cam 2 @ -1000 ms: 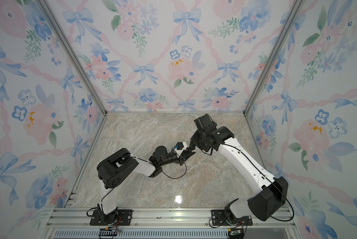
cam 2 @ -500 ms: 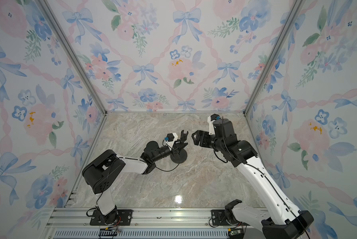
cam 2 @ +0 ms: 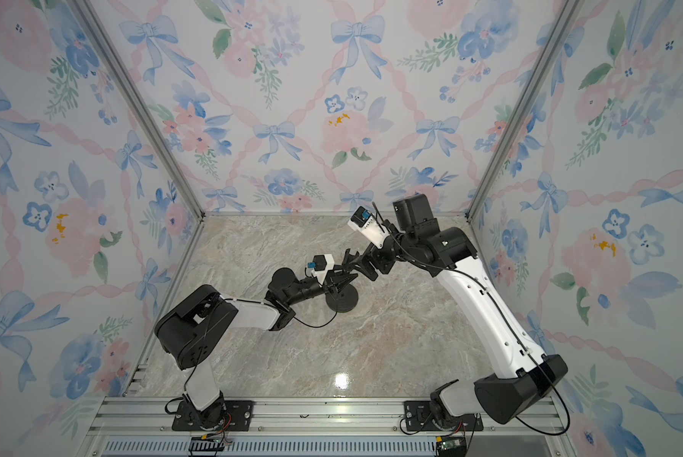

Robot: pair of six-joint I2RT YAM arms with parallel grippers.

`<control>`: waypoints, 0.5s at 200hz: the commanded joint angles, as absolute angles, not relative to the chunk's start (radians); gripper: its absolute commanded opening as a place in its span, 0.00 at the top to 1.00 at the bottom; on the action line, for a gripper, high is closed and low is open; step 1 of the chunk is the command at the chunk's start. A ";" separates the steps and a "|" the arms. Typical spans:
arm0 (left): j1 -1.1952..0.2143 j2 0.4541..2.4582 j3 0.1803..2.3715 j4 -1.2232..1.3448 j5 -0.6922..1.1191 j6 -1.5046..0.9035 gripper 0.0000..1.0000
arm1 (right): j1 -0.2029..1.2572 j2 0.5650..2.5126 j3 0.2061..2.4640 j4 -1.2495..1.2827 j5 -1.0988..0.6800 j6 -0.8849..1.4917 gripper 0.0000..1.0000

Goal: Assemble a microphone stand
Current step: Screw the microphone stand pole into the microphone stand base.

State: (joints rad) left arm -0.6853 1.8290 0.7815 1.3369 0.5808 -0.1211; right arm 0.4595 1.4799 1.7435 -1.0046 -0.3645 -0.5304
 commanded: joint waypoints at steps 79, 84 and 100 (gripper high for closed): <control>-0.675 1.862 0.781 1.420 0.626 -0.142 0.91 | 0.548 1.788 2.061 -1.350 -0.364 -0.734 0.04; -0.674 1.861 0.779 1.421 0.623 -0.139 0.91 | 0.548 1.793 2.068 -1.352 -0.362 -0.729 0.06; -0.671 1.854 0.773 1.422 0.618 -0.134 0.91 | 0.552 1.812 2.094 -1.384 -0.349 -0.724 0.14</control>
